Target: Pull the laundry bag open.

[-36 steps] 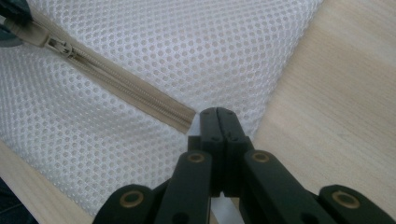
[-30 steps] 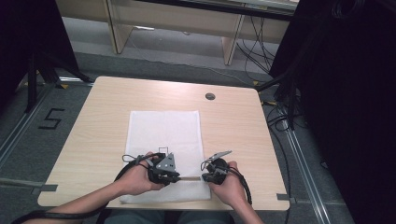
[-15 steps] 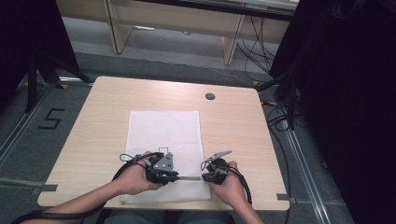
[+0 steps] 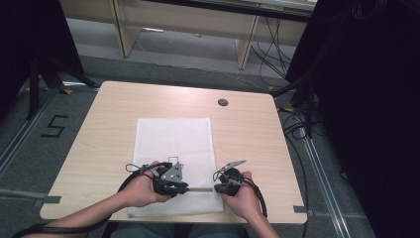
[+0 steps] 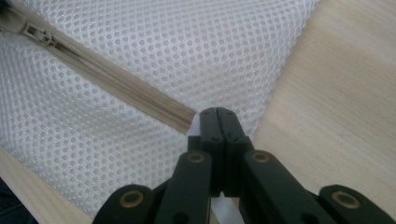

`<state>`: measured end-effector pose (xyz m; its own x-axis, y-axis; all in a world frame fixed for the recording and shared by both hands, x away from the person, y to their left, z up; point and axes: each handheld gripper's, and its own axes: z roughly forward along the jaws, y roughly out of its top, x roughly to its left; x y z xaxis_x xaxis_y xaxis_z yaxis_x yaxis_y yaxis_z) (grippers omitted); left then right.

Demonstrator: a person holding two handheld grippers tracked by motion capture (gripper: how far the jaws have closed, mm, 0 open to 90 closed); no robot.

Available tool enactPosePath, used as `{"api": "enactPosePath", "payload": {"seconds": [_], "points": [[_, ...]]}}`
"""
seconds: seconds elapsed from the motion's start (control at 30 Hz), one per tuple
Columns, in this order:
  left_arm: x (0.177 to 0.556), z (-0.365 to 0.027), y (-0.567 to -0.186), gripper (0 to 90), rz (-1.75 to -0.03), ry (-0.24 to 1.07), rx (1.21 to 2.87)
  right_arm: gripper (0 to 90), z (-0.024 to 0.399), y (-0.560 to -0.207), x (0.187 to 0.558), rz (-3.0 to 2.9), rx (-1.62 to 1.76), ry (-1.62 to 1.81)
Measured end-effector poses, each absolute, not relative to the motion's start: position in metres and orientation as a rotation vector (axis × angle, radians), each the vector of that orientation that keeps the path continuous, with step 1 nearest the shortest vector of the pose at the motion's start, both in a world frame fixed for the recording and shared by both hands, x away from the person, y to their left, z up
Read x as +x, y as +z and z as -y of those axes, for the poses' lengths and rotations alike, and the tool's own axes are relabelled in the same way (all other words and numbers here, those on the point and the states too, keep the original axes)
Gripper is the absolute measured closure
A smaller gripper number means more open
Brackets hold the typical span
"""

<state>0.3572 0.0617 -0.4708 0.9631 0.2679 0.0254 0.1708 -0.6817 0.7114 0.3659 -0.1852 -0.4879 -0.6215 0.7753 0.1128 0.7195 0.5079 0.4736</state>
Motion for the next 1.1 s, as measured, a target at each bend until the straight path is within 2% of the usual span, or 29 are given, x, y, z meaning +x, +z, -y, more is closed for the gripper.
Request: {"api": "enactPosePath", "payload": {"seconds": [1.1], "points": [[0.355,-0.074,-0.472,81.5,-0.306,0.168,2.33,90.0,0.185,-0.488,0.366,-2.628,1.331,0.741]]}}
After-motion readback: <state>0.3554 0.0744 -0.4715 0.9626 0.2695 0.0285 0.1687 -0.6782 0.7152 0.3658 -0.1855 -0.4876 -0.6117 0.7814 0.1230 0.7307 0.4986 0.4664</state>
